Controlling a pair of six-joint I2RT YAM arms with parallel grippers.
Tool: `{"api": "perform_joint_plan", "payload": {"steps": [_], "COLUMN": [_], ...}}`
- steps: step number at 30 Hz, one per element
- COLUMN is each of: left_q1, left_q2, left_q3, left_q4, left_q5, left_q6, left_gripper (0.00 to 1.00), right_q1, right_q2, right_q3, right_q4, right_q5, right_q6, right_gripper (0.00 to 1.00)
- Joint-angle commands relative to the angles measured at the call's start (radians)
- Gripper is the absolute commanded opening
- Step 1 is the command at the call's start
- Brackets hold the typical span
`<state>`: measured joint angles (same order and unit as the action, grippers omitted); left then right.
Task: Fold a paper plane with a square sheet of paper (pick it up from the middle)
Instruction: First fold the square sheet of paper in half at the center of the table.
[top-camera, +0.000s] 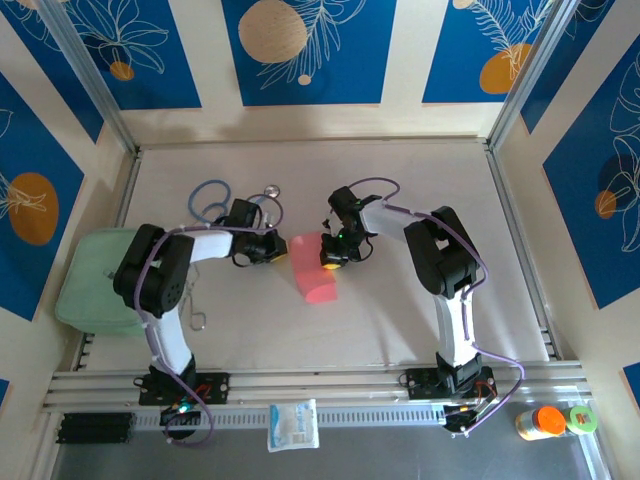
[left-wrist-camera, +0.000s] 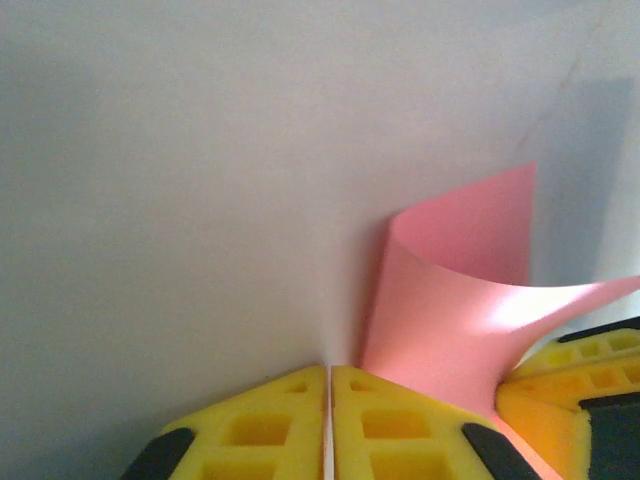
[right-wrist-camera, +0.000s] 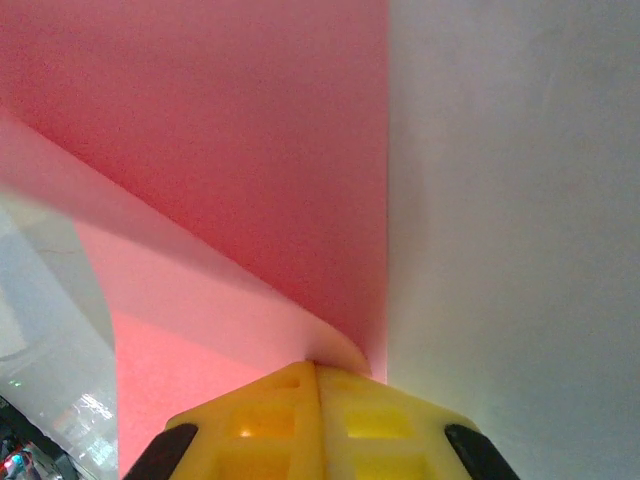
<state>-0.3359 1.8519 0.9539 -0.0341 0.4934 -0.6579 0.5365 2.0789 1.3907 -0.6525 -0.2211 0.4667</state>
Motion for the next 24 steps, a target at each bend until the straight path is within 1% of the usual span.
{"api": "perform_joint_plan", "payload": {"steps": [1,3,6,9,12,15,18,21,24], "left_q1": [0.009,-0.011,-0.055,-0.088,-0.094,-0.085,-0.07,-0.035,0.018], "left_q2": [-0.079,-0.099,-0.092,-0.033,0.032,0.077,0.091,0.104,0.109], "left_q3": [-0.011,-0.006,0.006,0.032,0.069,0.117,0.123,0.117,0.102], "left_q4": [-0.014,0.006,0.033,0.067,0.054,-0.03,-0.044,-0.071,-0.106], "left_q5": [0.021,0.061,0.078,0.091,0.086,0.052,0.015,-0.017,-0.075], "left_q6": [0.044,0.026,-0.008,-0.042,-0.063,-0.068,-0.065,-0.058,-0.046], "left_gripper": [0.11,0.11,0.11,0.11,0.11,0.09,0.08,0.07,0.06], "right_q1": [-0.01,-0.01,-0.01,-0.01,-0.01,-0.007,-0.006,-0.006,-0.007], "right_q2": [0.118,0.119,0.123,0.129,0.132,0.131,0.132,0.133,0.134], "right_q3": [-0.064,-0.061,-0.064,-0.064,-0.064,-0.066,-0.069,-0.07,-0.069], "right_q4": [-0.075,-0.076,-0.074,-0.074,-0.078,-0.08,-0.083,-0.088,-0.09], "right_q5": [0.221,0.22,0.221,0.221,0.222,0.226,0.233,0.238,0.246], "right_q6": [-0.031,-0.03,-0.028,-0.026,-0.03,-0.04,-0.046,-0.052,-0.053], "right_gripper": [0.08,0.08,0.08,0.08,0.08,0.08,0.07,0.07,0.07]}}
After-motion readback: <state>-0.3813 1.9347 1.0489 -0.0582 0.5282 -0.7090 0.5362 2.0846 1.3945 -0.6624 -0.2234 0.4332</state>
